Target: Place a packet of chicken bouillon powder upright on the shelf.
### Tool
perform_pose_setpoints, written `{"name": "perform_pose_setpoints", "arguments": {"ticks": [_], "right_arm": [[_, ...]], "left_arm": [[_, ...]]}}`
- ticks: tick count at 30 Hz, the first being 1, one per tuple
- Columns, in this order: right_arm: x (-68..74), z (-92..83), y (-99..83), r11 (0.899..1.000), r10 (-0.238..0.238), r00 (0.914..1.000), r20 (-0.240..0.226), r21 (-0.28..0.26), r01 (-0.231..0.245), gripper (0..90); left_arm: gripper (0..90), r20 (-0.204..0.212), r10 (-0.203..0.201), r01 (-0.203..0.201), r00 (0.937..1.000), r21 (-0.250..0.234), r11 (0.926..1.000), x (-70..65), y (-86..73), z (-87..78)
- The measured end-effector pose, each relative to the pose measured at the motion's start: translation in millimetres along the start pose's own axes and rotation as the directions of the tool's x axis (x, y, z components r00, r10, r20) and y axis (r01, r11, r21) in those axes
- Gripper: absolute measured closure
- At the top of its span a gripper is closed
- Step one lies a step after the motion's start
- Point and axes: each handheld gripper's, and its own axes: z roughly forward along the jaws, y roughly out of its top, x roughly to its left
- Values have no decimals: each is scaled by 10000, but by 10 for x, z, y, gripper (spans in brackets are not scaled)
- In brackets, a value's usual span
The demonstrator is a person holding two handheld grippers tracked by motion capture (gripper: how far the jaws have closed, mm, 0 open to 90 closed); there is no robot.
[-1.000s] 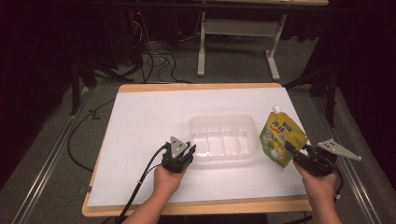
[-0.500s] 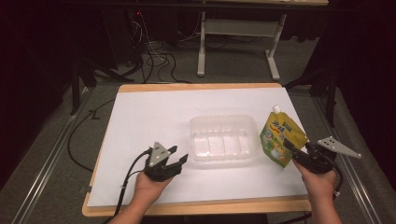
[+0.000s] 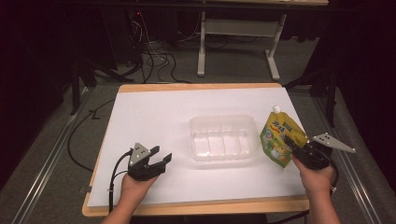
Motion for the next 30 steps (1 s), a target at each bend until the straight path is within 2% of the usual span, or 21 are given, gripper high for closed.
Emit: {"name": "perform_pose_setpoints", "arguments": {"ticks": [3,4,7,12,20,26,30], "right_arm": [[30,-24,1,9999,-79,10000,-7,69,79,861],[43,-24,-3,9999,-114,9999,-112,63,114,866],[79,-18,-11,9996,-285,9996,-36,40,285,898],[57,-21,-25,9997,-219,9996,-196,-53,218,900],[22,-68,-12,9994,83,9999,-117,-320,-87,900],[-11,-145,21,9961,586,9983,-40,-652,-588,900],[-24,-170,24,9954,667,9977,99,-690,-658,900]], "left_arm": [[410,13,19,-19,10000,-75,10000,-14,3,-9],[411,35,33,-33,10000,-59,10000,-17,1,-7],[412,49,51,-51,10000,15,10000,-24,-6,16],[412,94,79,-78,9999,-18,10000,-49,-15,33],[412,289,260,-257,9992,-106,9996,-80,-21,34],[411,400,310,-306,9987,-113,9995,-89,-17,20],[410,421,378,-373,9984,-117,9992,-88,-19,26]]}}
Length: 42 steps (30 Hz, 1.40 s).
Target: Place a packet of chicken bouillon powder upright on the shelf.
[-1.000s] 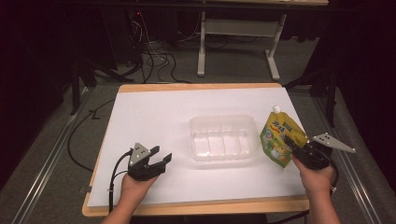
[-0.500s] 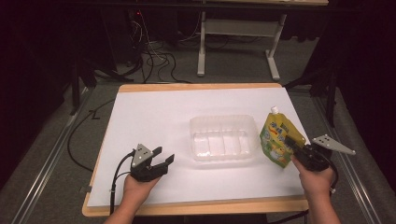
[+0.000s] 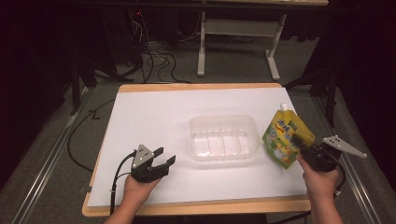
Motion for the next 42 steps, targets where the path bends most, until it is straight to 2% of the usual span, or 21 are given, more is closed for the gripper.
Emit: {"name": "perform_pose_setpoints", "arguments": {"ticks": [9,17,23,27,32,36,42], "right_arm": [[2,-65,28,9997,9,10000,40,-244,-8,900],[41,-157,101,9979,111,9999,26,-631,-109,900],[92,-188,170,9962,178,9996,238,-852,-157,900],[107,-191,196,9956,200,9996,191,-921,-181,900],[136,-222,238,9944,142,9996,239,-1050,-117,900],[163,-259,289,9924,175,9996,201,-1220,-149,900],[242,-290,387,9897,102,9999,39,-1431,-95,900]], "left_arm": [[400,-116,45,-47,9999,-128,9999,-10,11,-9],[342,-319,514,-519,9982,-139,9986,-32,37,-23],[321,-265,519,-521,9983,-62,9986,-44,41,-6],[309,-236,503,-506,9985,-107,9987,-43,53,1],[304,-372,882,-881,9954,52,9961,-47,78,47],[314,-232,665,-661,9975,196,9976,-41,92,45],[298,-376,538,-530,9978,223,9983,-18,112,24]]}}
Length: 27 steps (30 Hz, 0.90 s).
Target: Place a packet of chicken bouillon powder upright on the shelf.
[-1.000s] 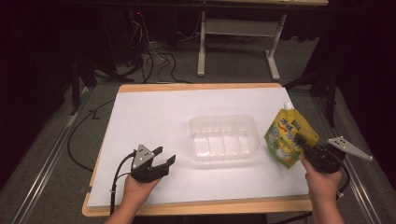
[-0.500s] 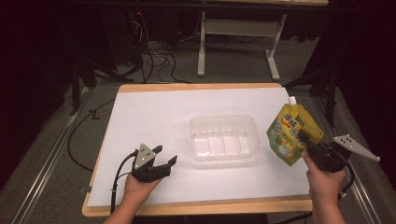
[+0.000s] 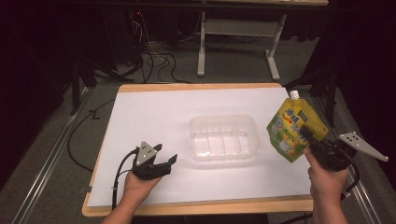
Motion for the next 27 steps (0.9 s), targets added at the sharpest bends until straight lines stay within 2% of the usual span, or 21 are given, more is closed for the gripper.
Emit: {"name": "perform_pose_setpoints", "arguments": {"ticks": [4,12,18,23,27], "right_arm": [[73,26,116,9999,-87,9998,-157,-92,85,900],[282,113,317,9990,-362,9979,-534,-294,347,900],[418,200,355,9989,-357,9968,-709,-337,334,900],[508,273,353,9992,-236,9960,-860,-340,208,900],[600,358,331,9993,-302,9946,-997,-236,280,900]], "left_arm": [[279,-160,34,-34,9999,-34,10000,6,-3,-7],[288,-89,49,-50,9999,-48,10000,6,-13,-8],[292,-70,126,-126,9999,-85,9999,-2,-11,-12],[292,-129,-3,1,9999,-193,9998,17,-5,-37],[294,-106,26,-28,9999,-215,9998,22,2,-42]]}}
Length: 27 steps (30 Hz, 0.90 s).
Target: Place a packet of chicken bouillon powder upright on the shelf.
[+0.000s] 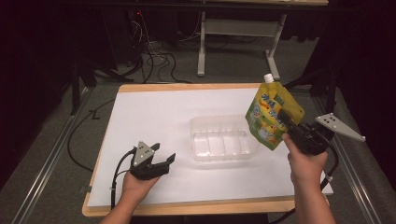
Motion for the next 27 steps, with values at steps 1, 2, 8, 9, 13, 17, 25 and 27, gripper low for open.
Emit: {"name": "perform_pose_setpoints", "arguments": {"ticks": [1,2,8,9,13,17,25,27], "right_arm": [[0,0,0,10000,0,10000,0,0,0,900],[18,21,-8,10000,-14,10000,21,26,14,900],[132,171,-55,9999,-11,10000,-93,172,12,900],[153,200,-65,9998,-4,9999,-117,194,6,900],[234,303,-104,9994,-165,9998,-114,287,169,900],[275,385,-133,9994,-150,9999,-37,312,151,900],[321,535,-229,9989,88,9999,99,464,-92,900],[333,568,-256,9987,60,9998,181,499,-69,900]], "left_arm": [[294,17,-12,12,10000,13,10000,-2,2,-2],[294,8,4,-4,10000,6,10000,-3,4,-6],[294,12,-66,66,10000,-53,10000,3,10,-36],[294,9,-56,56,10000,-67,10000,-2,9,-34],[294,37,10,-10,10000,-72,10000,-16,11,-31],[293,155,-25,27,9999,-168,9999,-22,30,-62],[293,216,60,-58,9997,-137,9999,-27,27,-52],[293,238,88,-84,9997,-148,9999,-30,30,-56]]}}
